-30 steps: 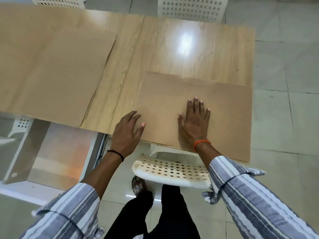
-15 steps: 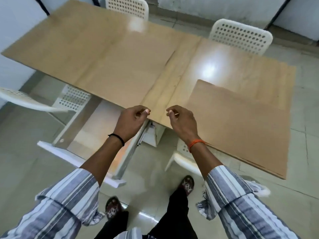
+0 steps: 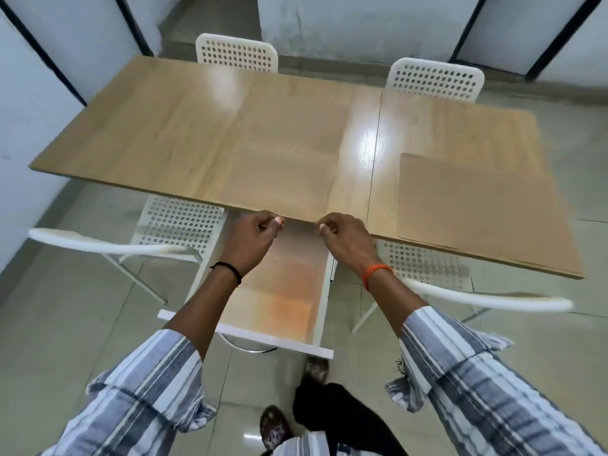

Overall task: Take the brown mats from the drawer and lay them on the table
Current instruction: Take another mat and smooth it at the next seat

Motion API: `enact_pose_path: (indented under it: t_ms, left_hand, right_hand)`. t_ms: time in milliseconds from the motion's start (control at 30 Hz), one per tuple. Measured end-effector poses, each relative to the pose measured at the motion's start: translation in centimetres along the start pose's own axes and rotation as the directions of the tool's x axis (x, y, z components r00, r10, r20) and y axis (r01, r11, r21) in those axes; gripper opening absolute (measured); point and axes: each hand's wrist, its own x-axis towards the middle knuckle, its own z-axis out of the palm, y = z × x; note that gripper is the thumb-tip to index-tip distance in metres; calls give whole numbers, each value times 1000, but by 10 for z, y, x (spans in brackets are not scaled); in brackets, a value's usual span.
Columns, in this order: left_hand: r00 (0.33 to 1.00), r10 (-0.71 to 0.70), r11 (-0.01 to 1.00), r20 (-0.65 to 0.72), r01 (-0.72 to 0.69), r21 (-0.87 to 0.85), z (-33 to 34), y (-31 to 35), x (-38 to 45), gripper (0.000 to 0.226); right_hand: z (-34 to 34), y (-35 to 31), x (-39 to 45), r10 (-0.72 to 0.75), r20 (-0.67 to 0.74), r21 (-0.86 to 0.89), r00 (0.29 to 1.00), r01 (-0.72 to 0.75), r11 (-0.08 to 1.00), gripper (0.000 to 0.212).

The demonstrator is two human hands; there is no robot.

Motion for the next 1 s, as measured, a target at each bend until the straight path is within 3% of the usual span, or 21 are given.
enact_pose_path:
  t_ms: [233, 500, 767, 1000]
  left_hand:
    - [997, -44, 999, 66, 42, 28, -20, -26, 42, 21]
    - [995, -89, 995, 49, 87, 45, -53, -66, 108, 20]
    - [962, -261, 961, 79, 251, 113, -70, -103, 173, 59]
    - [928, -331, 931, 170, 293, 217, -76, -121, 200, 69]
  right_hand:
    - [19, -5, 44, 97, 15, 83, 995, -98, 992, 23]
    - [44, -16, 88, 312, -51, 132, 949, -303, 944, 55]
    - [64, -23, 127, 503, -95, -37, 859, -508, 861, 70]
    - [80, -28, 148, 605, -58, -97, 794, -608, 788, 62]
